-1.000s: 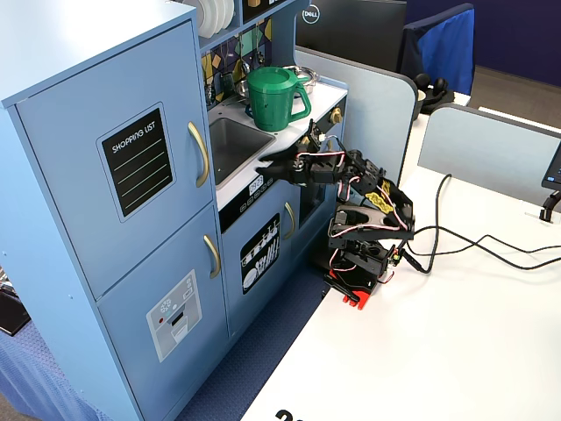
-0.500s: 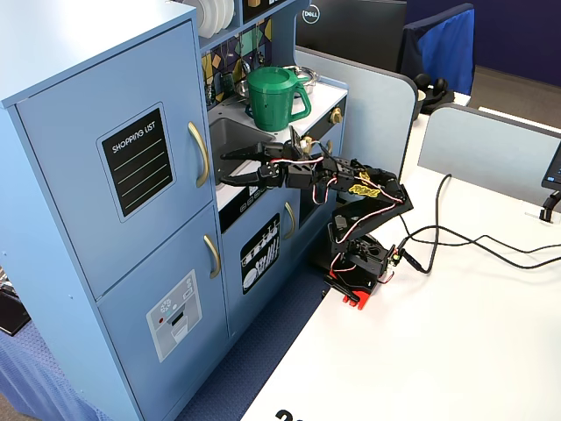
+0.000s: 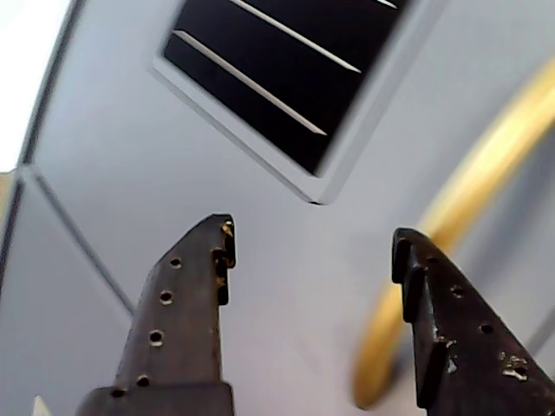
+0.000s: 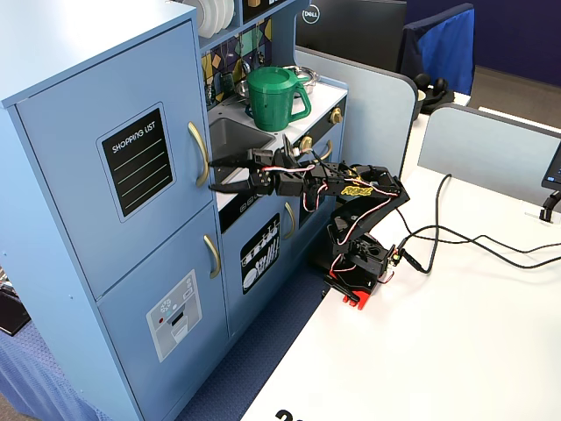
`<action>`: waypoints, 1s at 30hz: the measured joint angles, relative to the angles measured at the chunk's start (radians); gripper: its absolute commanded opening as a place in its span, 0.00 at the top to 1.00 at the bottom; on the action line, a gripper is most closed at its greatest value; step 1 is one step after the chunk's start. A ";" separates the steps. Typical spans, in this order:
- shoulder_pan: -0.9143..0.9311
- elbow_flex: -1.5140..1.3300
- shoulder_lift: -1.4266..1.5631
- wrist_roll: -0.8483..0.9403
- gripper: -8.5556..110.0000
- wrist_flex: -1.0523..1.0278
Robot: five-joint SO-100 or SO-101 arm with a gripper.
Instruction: Open the left cabinet door
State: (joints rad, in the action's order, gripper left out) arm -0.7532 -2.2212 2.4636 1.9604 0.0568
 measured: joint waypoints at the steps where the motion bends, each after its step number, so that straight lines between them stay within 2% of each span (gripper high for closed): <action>1: 0.012 0.000 0.008 -0.009 0.81 -0.011; 10: 0.063 0.000 0.075 -0.018 0.81 -0.094; 19: 0.029 0.051 -0.052 0.002 0.82 -0.060; 22: -0.005 0.071 -0.094 0.011 0.82 -0.034; 30: -0.199 0.067 -0.104 0.183 0.82 0.048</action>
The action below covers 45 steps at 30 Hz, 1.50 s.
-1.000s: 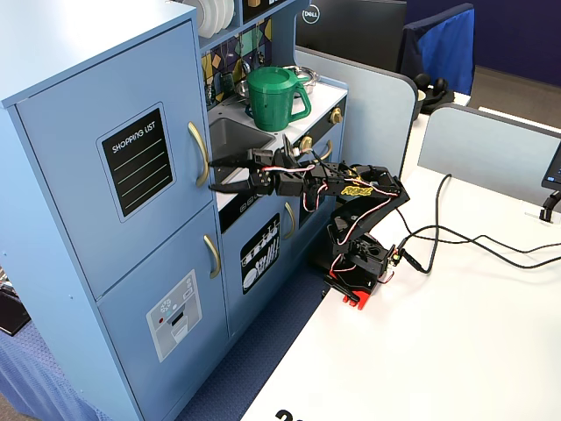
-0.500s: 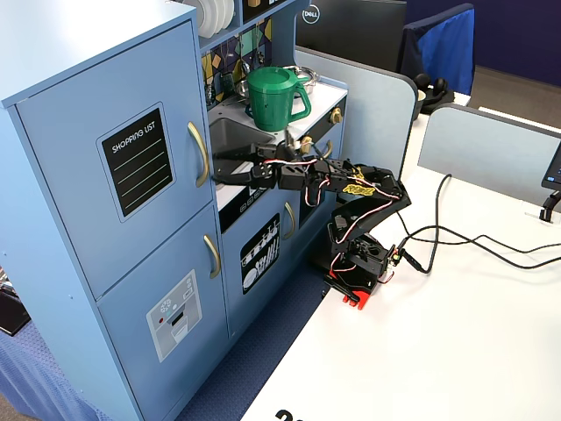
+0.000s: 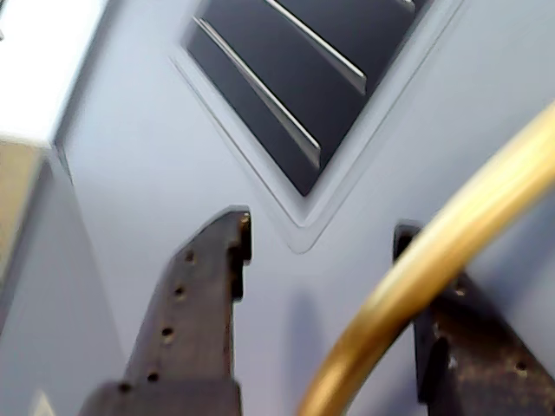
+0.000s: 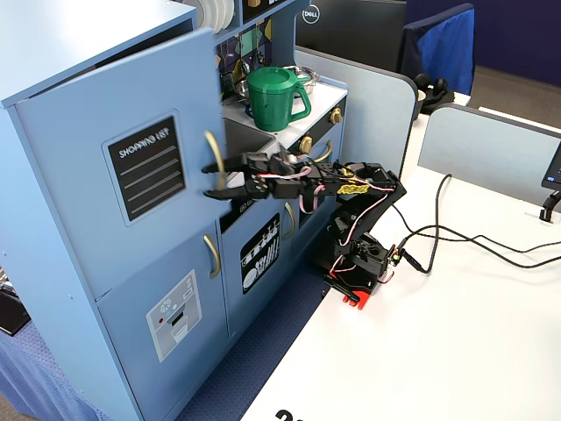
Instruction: Open the left cabinet door
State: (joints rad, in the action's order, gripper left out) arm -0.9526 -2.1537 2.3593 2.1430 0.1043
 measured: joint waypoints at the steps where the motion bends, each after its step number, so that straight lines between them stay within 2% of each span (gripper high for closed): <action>1: -0.032 -0.014 0.003 0.031 0.82 0.023; 8: -0.186 -0.141 0.041 0.215 0.82 0.127; 15: -0.193 -0.206 0.114 0.236 0.82 0.137; 20: -0.127 -0.305 0.275 0.198 0.83 0.095; 27: -0.035 -0.399 0.600 0.167 0.83 -0.063; 33: 0.144 -0.399 0.781 0.058 0.84 -0.216; 39: 0.301 -0.353 0.764 -0.054 0.85 -0.350; 45: 0.279 -0.305 0.531 -0.052 0.85 -0.252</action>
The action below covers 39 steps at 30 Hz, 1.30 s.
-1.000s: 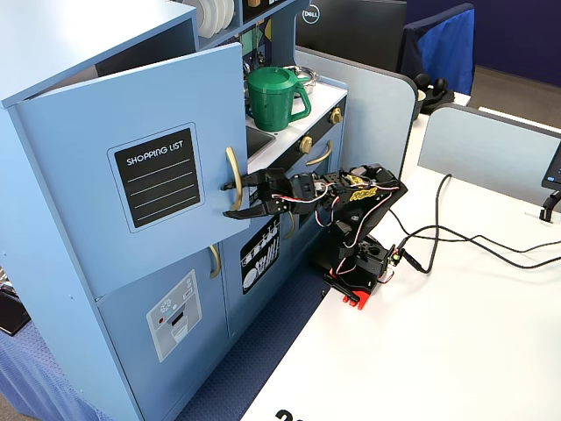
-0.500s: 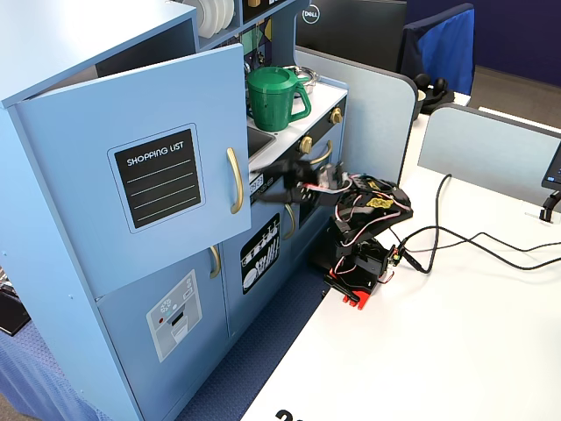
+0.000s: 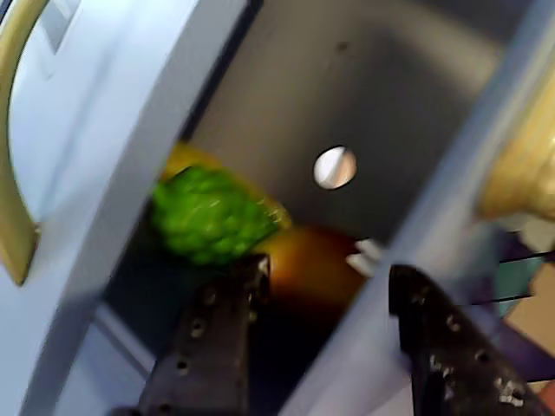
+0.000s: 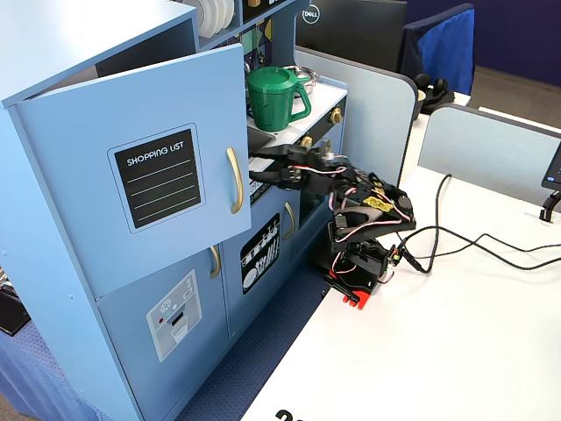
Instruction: Open the left cabinet door
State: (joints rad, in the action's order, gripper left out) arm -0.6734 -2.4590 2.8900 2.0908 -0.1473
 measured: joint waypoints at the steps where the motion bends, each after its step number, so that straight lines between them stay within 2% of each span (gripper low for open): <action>1: -0.021 0.009 -0.051 0.015 0.85 0.031; 7: -0.201 0.031 -0.204 0.114 0.85 0.196; 16: -0.603 -0.021 -0.273 0.299 0.85 0.383; 25: -0.641 -0.049 -0.305 0.318 0.86 0.451; 28: -0.514 -0.060 -0.285 0.241 0.86 0.428; 31: -0.261 -0.058 -0.222 0.091 0.87 0.281; 35: 0.140 -0.058 -0.163 -0.107 0.87 -0.106; 39: 0.423 -0.060 -0.133 -0.227 0.88 -0.477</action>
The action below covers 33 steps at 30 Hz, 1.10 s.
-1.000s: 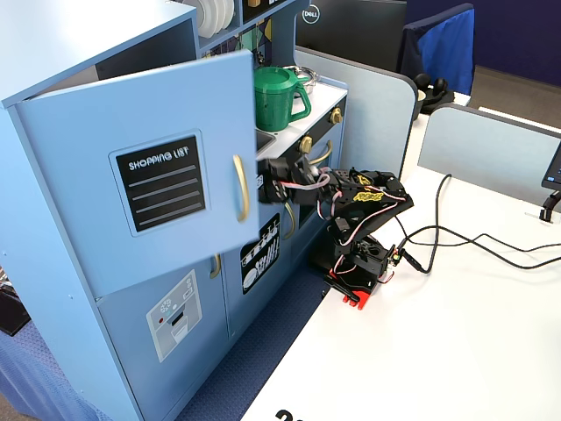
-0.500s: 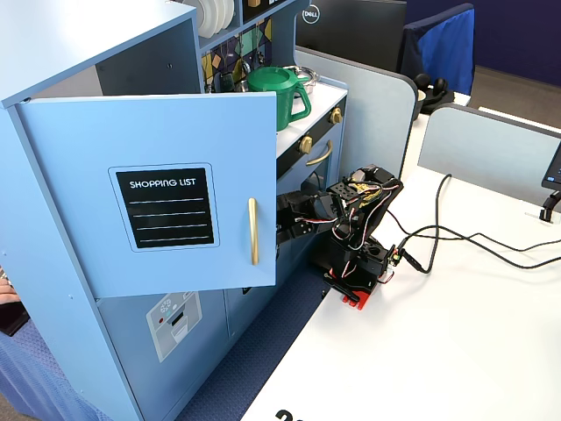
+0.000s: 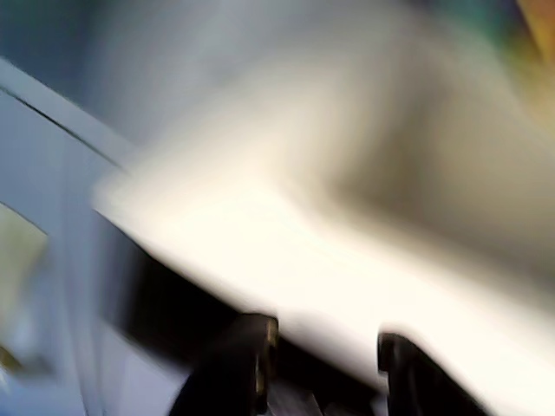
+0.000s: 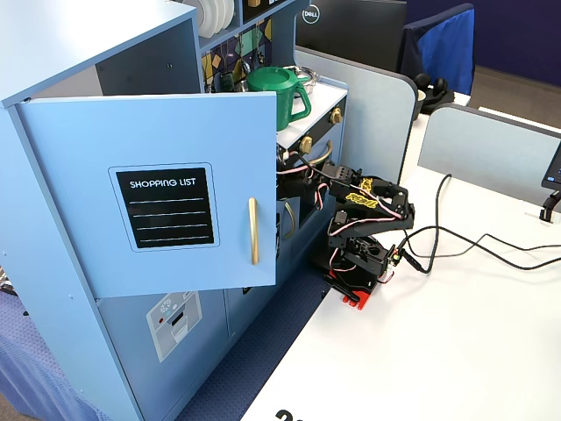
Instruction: Open the left cabinet door
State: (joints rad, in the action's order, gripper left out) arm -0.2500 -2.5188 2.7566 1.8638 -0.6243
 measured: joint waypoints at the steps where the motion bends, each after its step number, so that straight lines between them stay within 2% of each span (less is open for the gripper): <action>1: 0.034 0.000 0.012 -0.028 0.87 -0.051; 10: 0.124 0.017 0.109 -0.109 0.87 -0.239; 18: 0.261 0.043 0.120 -0.137 0.87 -0.525; 24: 0.314 -0.106 0.209 -0.179 0.87 -0.704; 33: 0.311 -0.383 0.368 -0.259 0.87 -0.759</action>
State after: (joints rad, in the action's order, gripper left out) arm 0.0614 -2.9023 3.1247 1.6045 -1.3837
